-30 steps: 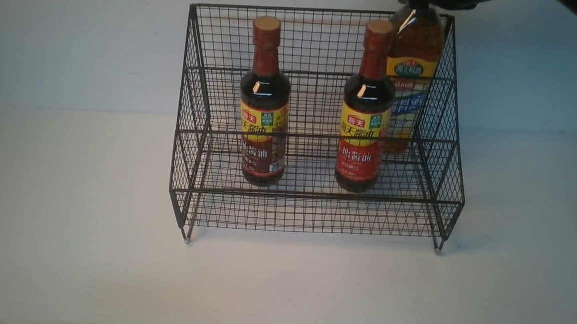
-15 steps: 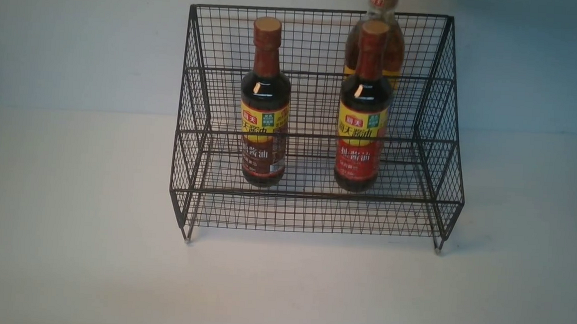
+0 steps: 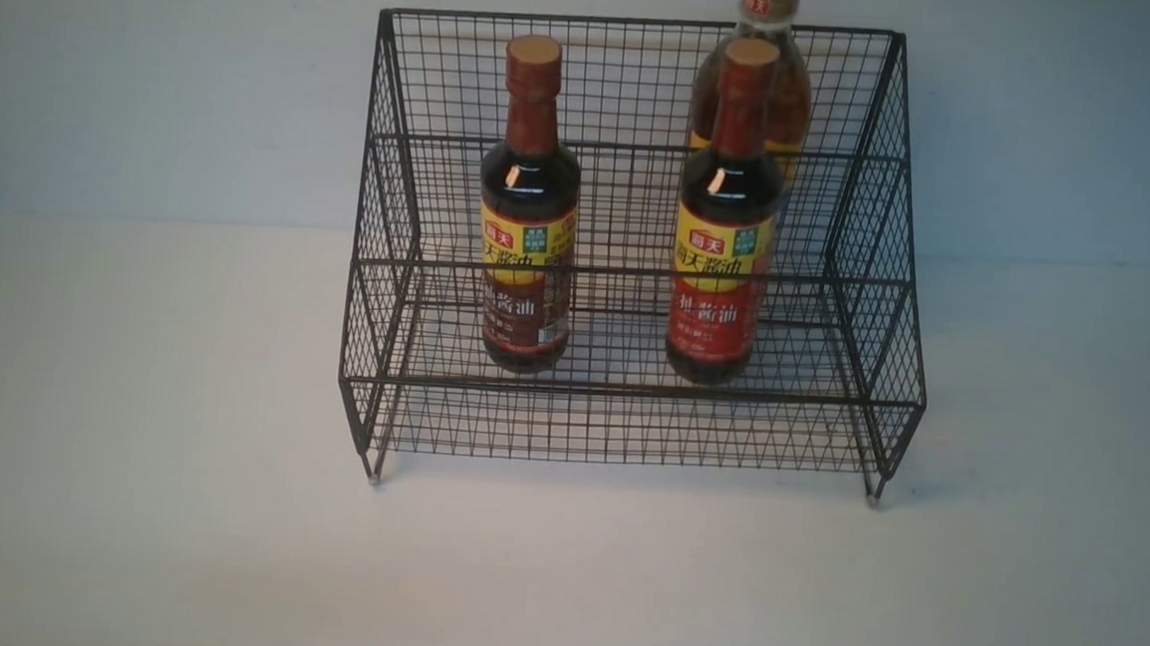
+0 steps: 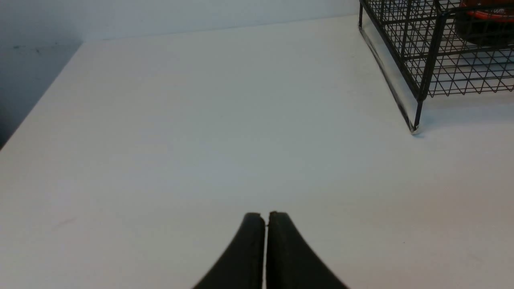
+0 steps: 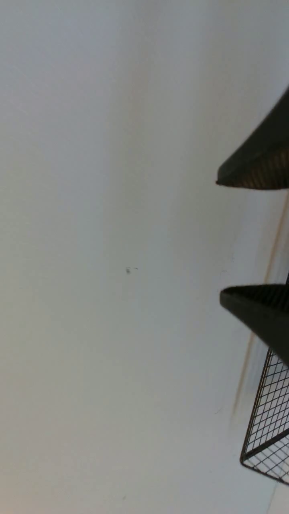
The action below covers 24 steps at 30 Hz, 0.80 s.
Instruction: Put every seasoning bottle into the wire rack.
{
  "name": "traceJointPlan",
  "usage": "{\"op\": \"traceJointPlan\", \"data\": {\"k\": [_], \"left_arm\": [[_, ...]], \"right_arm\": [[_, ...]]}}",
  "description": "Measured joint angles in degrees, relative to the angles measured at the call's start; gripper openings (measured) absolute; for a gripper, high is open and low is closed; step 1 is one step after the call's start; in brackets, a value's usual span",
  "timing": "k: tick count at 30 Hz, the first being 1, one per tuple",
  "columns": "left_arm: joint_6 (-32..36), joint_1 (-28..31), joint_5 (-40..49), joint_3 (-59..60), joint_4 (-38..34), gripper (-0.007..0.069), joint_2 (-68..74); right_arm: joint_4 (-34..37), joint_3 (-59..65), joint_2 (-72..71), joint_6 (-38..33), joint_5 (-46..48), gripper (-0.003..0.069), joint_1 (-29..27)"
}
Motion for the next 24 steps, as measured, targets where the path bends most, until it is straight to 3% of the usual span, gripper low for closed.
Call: {"op": "traceJointPlan", "data": {"k": [3,7,10,14,20,24], "left_arm": [[0.0,0.0,0.0,0.0,0.0,-0.0005,0.0],[0.0,0.0,0.0,0.0,0.0,-0.0005,0.0],[0.0,0.0,0.0,0.0,0.0,-0.0005,0.0],[0.0,0.0,0.0,0.0,0.0,-0.0005,0.0],[0.0,0.0,0.0,0.0,0.0,-0.0005,0.0],[0.0,0.0,0.0,0.0,0.0,-0.0005,0.0]], "right_arm": [[-2.09,0.0,-8.05,0.47,4.86,0.0122,0.0],[-3.67,0.81,-17.13,2.68,8.71,0.0009,0.0],[-5.18,5.42,-25.08,4.48,8.95,-0.0009,0.0],[-8.49,21.32,-41.35,8.05,4.87,-0.0013,0.0],[-11.0,51.55,-68.78,8.61,-11.45,-0.0013,0.0],[-11.47,64.66,-82.47,7.0,-21.36,-0.0013,0.0]]}}
